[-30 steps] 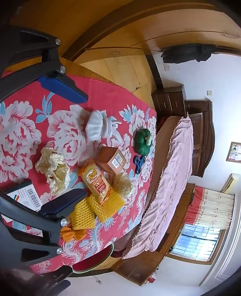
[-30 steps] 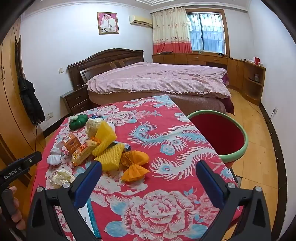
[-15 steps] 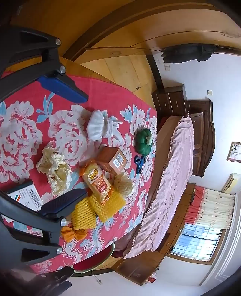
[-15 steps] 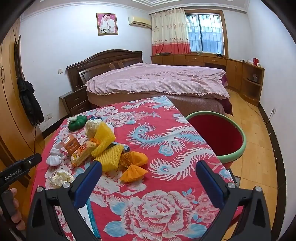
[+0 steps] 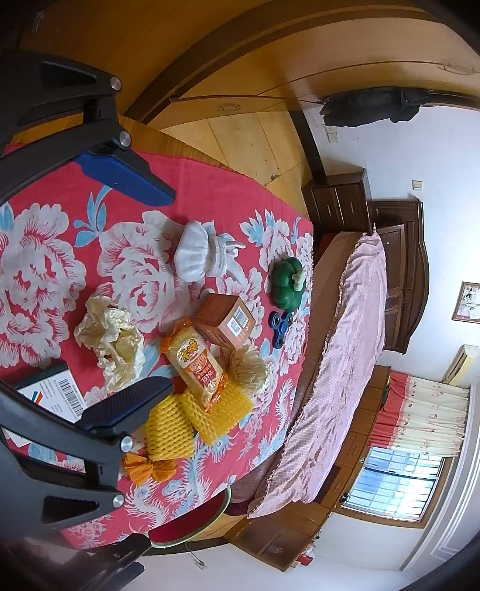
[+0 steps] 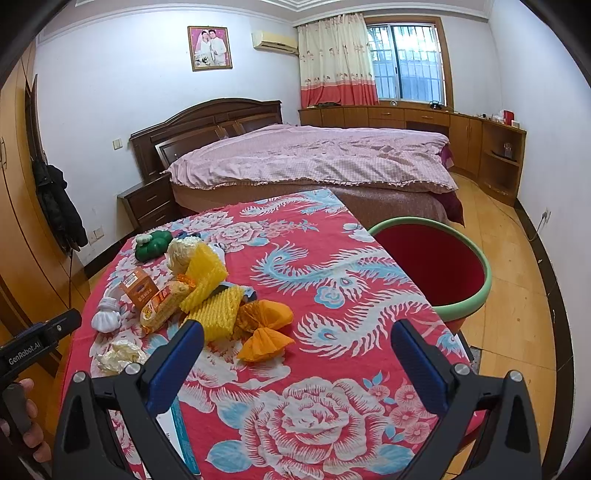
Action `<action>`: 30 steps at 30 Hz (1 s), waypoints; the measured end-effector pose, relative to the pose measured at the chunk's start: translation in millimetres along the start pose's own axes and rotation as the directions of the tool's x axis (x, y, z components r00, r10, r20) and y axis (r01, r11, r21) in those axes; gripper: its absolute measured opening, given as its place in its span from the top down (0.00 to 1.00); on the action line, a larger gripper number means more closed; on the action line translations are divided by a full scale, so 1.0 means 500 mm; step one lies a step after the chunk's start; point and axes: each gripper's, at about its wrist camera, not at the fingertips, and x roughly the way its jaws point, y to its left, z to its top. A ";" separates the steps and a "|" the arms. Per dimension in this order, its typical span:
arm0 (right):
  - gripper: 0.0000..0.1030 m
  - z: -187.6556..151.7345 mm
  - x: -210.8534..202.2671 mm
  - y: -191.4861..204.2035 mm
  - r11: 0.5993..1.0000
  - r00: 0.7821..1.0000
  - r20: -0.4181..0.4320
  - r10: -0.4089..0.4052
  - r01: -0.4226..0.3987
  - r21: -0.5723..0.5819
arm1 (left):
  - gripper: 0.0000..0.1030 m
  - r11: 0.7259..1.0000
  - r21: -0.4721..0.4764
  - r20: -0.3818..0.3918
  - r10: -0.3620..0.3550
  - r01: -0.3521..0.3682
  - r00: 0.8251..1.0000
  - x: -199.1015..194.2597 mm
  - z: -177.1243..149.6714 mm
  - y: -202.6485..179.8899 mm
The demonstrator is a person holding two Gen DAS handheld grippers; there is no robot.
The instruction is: Collect trash
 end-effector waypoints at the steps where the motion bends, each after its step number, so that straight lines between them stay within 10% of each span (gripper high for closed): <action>1: 0.00 0.000 0.001 -0.001 1.000 1.000 0.000 -0.001 0.001 0.001 | 0.10 1.000 0.002 -0.002 -0.001 0.001 1.000 0.000 0.000 0.000; 30: 0.00 -0.006 0.006 -0.008 1.000 1.000 -0.013 0.003 -0.002 0.028 | 0.10 1.000 -0.003 -0.002 0.002 -0.002 1.000 0.002 -0.003 0.001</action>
